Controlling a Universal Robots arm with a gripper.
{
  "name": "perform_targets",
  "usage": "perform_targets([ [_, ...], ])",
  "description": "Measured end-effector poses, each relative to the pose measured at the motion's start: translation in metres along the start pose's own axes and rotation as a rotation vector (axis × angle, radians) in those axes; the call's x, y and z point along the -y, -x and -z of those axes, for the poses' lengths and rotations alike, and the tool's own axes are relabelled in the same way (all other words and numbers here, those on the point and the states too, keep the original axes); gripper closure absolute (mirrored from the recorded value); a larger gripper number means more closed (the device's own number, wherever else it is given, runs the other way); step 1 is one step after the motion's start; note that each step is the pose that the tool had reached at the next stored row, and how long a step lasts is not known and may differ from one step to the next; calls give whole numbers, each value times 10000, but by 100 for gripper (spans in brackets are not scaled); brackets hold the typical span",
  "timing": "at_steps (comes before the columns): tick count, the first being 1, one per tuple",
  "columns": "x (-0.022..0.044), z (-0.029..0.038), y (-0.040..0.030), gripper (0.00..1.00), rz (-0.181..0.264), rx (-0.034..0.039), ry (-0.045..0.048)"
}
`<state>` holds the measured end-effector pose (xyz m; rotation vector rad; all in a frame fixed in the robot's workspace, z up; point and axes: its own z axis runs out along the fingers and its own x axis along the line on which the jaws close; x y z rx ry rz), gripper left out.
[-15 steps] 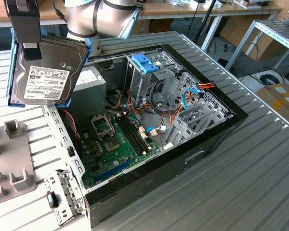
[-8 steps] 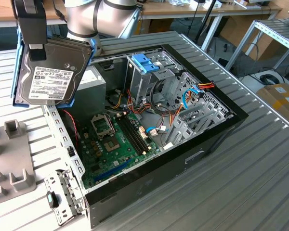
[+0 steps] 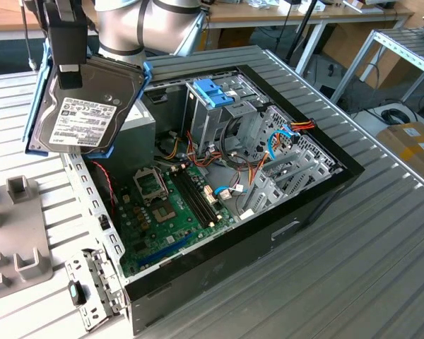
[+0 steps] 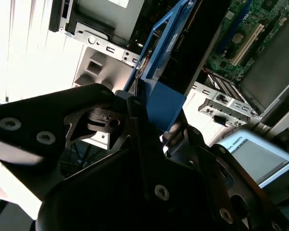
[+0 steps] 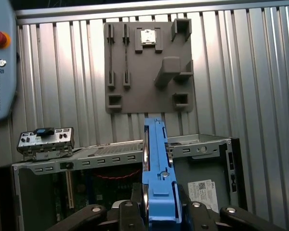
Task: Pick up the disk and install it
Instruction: 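Pick up the disk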
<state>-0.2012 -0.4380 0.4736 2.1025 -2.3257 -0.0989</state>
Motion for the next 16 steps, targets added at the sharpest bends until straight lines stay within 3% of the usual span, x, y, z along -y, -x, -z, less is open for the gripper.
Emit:
perform_targets([
  [8,15,35,4,63,1,-4,0],
  [16,240,43,26,63,-6,-38,108],
])
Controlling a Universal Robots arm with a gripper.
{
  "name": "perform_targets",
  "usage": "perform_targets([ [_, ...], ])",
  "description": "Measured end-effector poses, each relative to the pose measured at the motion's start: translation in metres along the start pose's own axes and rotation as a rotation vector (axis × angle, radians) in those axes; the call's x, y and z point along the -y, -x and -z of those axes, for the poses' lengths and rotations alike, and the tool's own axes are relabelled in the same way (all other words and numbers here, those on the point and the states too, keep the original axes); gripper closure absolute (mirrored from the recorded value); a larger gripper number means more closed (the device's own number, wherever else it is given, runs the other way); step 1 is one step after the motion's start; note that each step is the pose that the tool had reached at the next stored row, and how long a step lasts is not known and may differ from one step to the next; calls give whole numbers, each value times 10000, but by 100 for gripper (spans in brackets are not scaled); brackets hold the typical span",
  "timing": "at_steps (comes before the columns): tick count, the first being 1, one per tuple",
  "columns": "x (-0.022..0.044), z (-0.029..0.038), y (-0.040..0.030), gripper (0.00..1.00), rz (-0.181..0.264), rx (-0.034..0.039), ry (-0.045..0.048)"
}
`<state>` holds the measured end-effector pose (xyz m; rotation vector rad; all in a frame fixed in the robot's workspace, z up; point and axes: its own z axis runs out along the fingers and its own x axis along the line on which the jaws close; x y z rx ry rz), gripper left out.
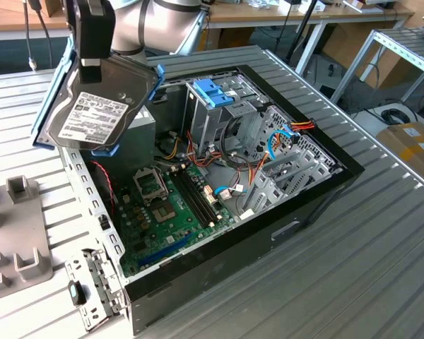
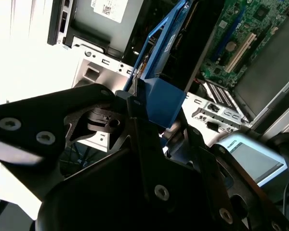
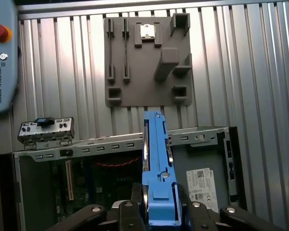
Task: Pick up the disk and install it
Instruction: 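Pick up the disk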
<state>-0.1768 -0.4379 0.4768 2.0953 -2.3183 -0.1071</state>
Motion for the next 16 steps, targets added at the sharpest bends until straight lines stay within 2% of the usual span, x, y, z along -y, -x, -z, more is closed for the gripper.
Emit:
perform_targets([
  [8,133,0,20,63,-5,-22,61],
  [13,329,0,22,63,-8,-32,171],
  [16,385,1,8,63,-9,-39,218],
])
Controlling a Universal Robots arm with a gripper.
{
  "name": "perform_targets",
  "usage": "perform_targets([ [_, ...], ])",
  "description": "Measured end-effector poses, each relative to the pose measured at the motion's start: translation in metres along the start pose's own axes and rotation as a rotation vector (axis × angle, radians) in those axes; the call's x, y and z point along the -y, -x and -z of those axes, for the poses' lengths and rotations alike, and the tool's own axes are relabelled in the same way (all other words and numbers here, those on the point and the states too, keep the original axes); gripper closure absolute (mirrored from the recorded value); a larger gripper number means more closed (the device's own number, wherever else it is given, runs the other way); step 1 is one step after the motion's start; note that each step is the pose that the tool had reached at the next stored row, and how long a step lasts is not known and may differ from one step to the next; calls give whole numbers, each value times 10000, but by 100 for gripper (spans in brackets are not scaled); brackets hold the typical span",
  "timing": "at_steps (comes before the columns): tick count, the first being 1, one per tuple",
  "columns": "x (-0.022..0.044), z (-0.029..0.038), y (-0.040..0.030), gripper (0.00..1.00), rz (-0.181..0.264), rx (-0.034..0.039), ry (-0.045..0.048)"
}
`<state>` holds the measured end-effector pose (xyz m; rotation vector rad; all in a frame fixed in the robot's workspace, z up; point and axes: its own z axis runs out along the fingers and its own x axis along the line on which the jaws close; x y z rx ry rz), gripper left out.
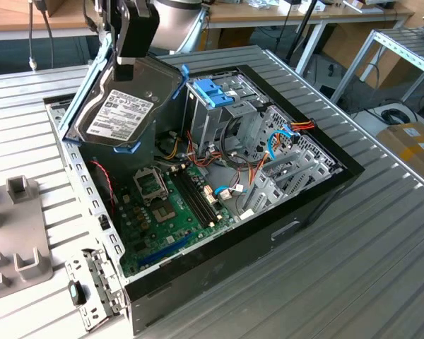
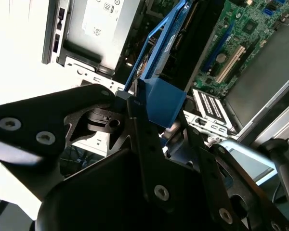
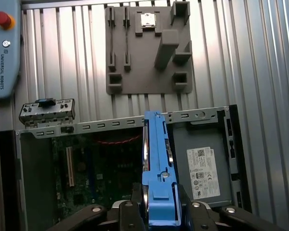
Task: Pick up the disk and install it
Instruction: 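Pick up the disk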
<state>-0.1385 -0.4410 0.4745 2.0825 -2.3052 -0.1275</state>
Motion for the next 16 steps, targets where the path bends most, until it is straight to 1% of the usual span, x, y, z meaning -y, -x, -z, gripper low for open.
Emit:
perform_targets([
  [6,84,2,-45,63,-2,-3,45],
  [16,242,11,-169,63,-6,-12,122],
])
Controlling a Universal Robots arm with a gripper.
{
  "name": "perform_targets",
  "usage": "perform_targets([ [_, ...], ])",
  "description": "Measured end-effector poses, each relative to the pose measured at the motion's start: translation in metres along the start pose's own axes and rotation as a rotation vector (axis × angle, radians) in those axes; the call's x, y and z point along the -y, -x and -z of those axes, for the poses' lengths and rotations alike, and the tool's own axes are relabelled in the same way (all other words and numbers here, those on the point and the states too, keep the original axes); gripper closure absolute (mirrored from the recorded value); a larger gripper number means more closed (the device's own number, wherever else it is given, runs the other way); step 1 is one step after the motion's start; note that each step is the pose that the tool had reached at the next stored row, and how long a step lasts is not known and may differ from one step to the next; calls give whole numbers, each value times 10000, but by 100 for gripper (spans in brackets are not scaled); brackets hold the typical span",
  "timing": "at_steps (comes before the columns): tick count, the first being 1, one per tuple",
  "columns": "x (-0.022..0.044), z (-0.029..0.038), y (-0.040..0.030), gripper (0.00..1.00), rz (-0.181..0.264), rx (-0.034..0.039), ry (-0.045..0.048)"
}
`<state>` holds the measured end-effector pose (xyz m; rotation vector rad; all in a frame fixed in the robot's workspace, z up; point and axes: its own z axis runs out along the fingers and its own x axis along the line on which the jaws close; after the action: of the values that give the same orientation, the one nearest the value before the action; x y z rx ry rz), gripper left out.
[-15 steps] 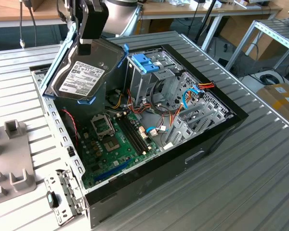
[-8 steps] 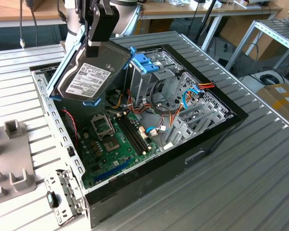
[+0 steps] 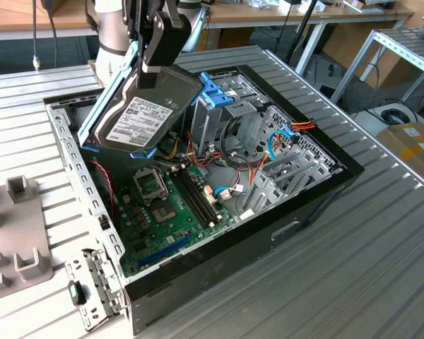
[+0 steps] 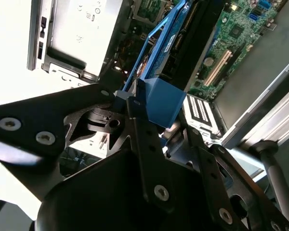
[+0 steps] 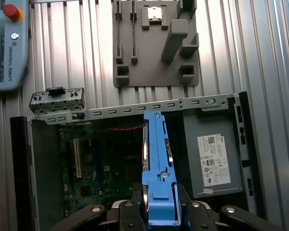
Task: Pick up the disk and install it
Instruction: 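Pick up the disk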
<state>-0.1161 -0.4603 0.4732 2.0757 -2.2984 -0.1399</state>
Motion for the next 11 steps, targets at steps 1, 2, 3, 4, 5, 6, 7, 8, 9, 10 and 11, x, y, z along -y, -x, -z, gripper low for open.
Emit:
perform_targets([
  [1,15,1,-10,63,-1,0,7],
  [2,38,2,-26,63,-1,-1,19],
  [3,61,3,-40,63,-1,-2,31],
  [4,74,4,-49,63,0,-3,37],
  [5,90,5,-60,63,-1,-4,46],
  [6,106,6,-71,63,-1,-4,52],
  [7,120,7,-81,63,-2,-5,57],
  [8,148,9,-101,63,-3,-5,67],
  [9,164,10,-110,63,-3,-6,74],
  [10,183,12,-118,63,-3,-7,81],
  [11,212,15,-128,63,-2,-9,91],
])
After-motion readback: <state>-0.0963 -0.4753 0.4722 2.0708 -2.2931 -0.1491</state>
